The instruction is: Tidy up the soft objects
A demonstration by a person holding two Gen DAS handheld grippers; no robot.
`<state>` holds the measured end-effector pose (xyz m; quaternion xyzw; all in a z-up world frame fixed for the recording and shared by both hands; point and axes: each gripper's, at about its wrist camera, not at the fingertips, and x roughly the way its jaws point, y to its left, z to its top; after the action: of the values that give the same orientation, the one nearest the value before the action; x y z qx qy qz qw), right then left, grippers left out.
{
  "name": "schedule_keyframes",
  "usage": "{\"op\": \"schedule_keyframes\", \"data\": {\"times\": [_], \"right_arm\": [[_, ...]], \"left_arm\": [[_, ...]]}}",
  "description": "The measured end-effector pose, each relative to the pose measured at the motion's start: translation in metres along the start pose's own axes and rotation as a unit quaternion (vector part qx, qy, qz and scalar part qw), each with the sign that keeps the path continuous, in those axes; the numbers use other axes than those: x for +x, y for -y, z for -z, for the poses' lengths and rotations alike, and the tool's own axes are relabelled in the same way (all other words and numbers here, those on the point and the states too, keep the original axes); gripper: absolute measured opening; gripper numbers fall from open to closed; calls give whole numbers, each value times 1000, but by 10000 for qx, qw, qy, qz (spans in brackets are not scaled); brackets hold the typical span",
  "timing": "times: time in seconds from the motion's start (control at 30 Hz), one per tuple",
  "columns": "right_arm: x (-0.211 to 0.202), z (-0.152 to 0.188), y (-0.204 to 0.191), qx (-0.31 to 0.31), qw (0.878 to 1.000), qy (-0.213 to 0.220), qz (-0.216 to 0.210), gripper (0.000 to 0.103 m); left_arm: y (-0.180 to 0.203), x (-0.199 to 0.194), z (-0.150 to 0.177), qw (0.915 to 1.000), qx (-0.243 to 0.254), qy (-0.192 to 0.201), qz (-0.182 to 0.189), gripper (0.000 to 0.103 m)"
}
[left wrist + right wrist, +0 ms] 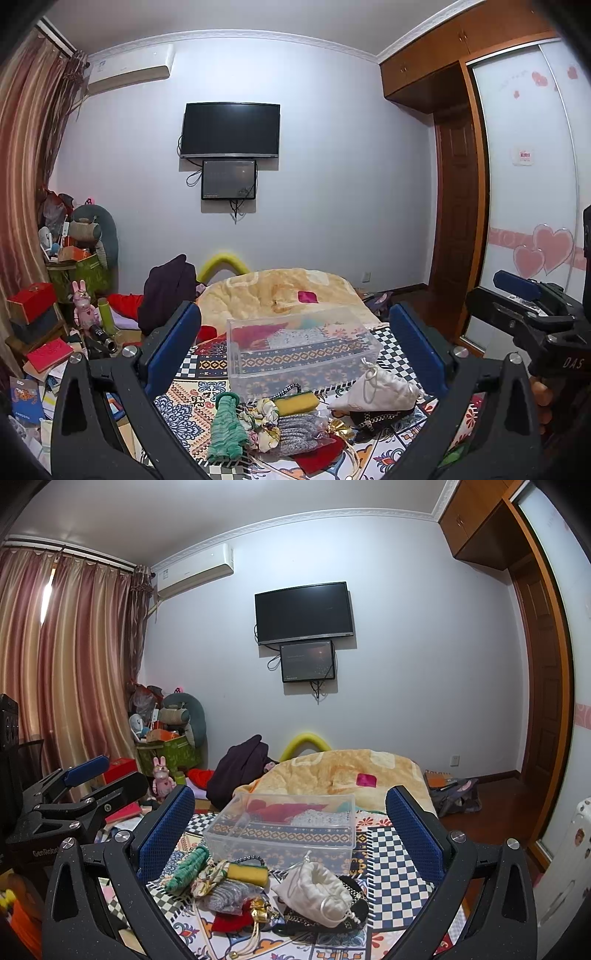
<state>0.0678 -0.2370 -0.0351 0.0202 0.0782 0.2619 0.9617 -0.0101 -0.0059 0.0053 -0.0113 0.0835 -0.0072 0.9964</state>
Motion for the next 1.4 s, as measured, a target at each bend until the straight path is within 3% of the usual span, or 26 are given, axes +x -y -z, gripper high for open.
{"op": "schedule_keyframes", "data": {"times": [0.97, 1.17, 1.4], "right_arm": [[7, 7, 0, 5, 10000, -97, 17, 103], [24, 23, 11, 44, 9990, -435, 95, 103], [50, 47, 23, 190, 9940, -1072, 86, 103]], "left_arm": [[-8, 9, 7, 9998, -68, -179, 2, 103], [-22, 32, 31, 9975, -113, -691, -129, 103], [-50, 68, 71, 9879, -310, -1479, -344, 103]]}}
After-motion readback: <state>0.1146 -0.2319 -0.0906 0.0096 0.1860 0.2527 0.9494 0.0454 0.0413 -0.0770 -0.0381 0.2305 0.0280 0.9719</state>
